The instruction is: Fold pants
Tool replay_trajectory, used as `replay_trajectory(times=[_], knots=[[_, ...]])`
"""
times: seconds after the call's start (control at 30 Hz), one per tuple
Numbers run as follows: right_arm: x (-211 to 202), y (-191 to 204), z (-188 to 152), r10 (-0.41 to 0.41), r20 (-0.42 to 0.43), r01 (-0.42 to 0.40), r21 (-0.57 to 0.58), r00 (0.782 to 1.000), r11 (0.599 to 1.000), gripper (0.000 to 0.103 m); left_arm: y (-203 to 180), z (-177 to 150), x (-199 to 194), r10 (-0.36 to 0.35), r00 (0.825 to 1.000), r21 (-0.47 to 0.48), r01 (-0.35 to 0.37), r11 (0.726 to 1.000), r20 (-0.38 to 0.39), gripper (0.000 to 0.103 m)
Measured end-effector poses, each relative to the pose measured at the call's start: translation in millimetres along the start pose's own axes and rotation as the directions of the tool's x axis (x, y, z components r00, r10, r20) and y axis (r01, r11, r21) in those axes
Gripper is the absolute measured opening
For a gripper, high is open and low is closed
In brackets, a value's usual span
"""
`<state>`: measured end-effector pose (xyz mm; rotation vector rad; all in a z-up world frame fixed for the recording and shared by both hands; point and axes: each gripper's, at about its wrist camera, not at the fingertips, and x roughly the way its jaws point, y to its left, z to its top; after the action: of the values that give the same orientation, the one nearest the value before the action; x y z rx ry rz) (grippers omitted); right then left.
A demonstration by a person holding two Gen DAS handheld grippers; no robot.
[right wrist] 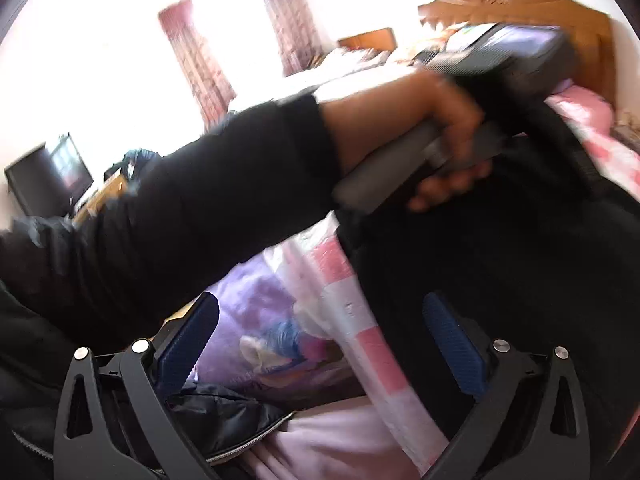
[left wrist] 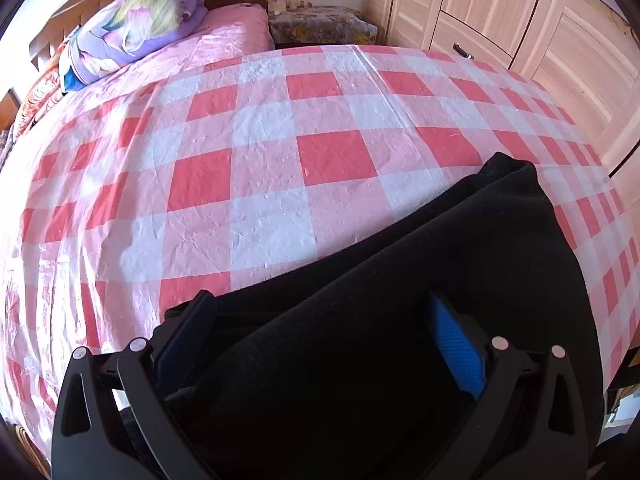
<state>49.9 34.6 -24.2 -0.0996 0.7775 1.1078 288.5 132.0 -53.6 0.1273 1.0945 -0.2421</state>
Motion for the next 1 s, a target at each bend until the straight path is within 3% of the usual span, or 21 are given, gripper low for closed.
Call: replay_trajectory(times=[0.1, 0.17, 0.2, 0.27, 0.43, 0.53, 0.63, 0.7, 0.77, 0.8, 0.9, 0.93, 1.0], knots=[[-30.4, -17.7, -1.3, -0.068, 0.087, 0.063, 0.066, 0.994, 0.996, 0.099, -1.3, -0.5, -0.9, 0.011, 1.0, 0.007, -0.011, 1.0, 0.006, 0.102], [-41.3, -28.5, -5.8, -0.149, 0.11, 0.136, 0.121, 0.983, 0.983, 0.099, -1.5, -0.5, -1.3, 0.014, 1.0, 0.009, -0.014, 1.0, 0.008, 0.102], [-41.2, -36.0, -8.7, -0.149, 0.1, 0.133, 0.15, 0.984, 0.98, 0.099, -1.5, -0.6, -1.2, 0.014, 1.0, 0.009, -0.014, 1.0, 0.009, 0.102], [-35.5, -45.1, -17.5, -0.109, 0.073, 0.094, 0.185, 0.991, 0.978, 0.099, -1.7, -0.7, -1.2, 0.014, 1.0, 0.009, -0.014, 1.0, 0.008, 0.102], [-31.0, -34.6, -21.9, -0.092, 0.057, 0.083, 0.142, 0.994, 0.986, 0.099, -2.2, -0.4, -2.0, 0.021, 1.0, 0.013, -0.021, 1.0, 0.012, 0.102], [-45.9, -36.8, -22.0, 0.044, 0.073, -0.057, 0.189, 0.996, 0.98, 0.099, -2.5, -0.4, -2.2, 0.025, 1.0, 0.013, -0.025, 1.0, 0.015, 0.102], [-62.7, -31.6, -19.8, -0.11, 0.108, 0.093, 0.15, 0.988, 0.984, 0.099, -2.3, -0.7, -3.7, 0.032, 0.999, 0.01, -0.032, 0.999, 0.021, 0.102], [-76.2, -43.2, -17.4, -0.185, 0.127, 0.158, 0.192, 0.975, 0.968, 0.099, -3.2, -3.3, -16.2, 0.097, 0.993, -0.005, -0.096, 0.995, 0.07, 0.101], [-92.2, -53.3, -18.5, -0.257, 0.155, 0.219, 0.225, 0.954, 0.949, 0.099, -2.9, -14.3, -56.1, 0.161, 0.964, -0.061, -0.152, 0.987, 0.21, 0.097], [-99.8, -58.6, -19.3, -0.306, 0.159, 0.264, 0.237, 0.939, 0.935, 0.099, 1.2, -26.3, -84.6, 0.145, 0.947, -0.113, -0.117, 0.987, 0.286, 0.098], [-119.6, -76.3, -23.4, -0.47, 0.15, 0.412, 0.301, 0.87, 0.86, 0.099, 9.2, -69.2, -142.6, 0.086, 0.908, -0.203, -0.001, 0.979, 0.411, 0.1], [-124.1, -83.9, -24.8, -0.503, 0.145, 0.437, 0.332, 0.852, 0.836, 0.099, 7.9, -84.8, -153.8, 0.078, 0.898, -0.209, 0.015, 0.978, 0.434, 0.101], [-126.3, -102.1, -25.6, -0.561, 0.107, 0.478, 0.411, 0.821, 0.777, 0.099, 1.2, -107.7, -161.6, 0.065, 0.893, -0.198, 0.027, 0.98, 0.445, 0.101]])
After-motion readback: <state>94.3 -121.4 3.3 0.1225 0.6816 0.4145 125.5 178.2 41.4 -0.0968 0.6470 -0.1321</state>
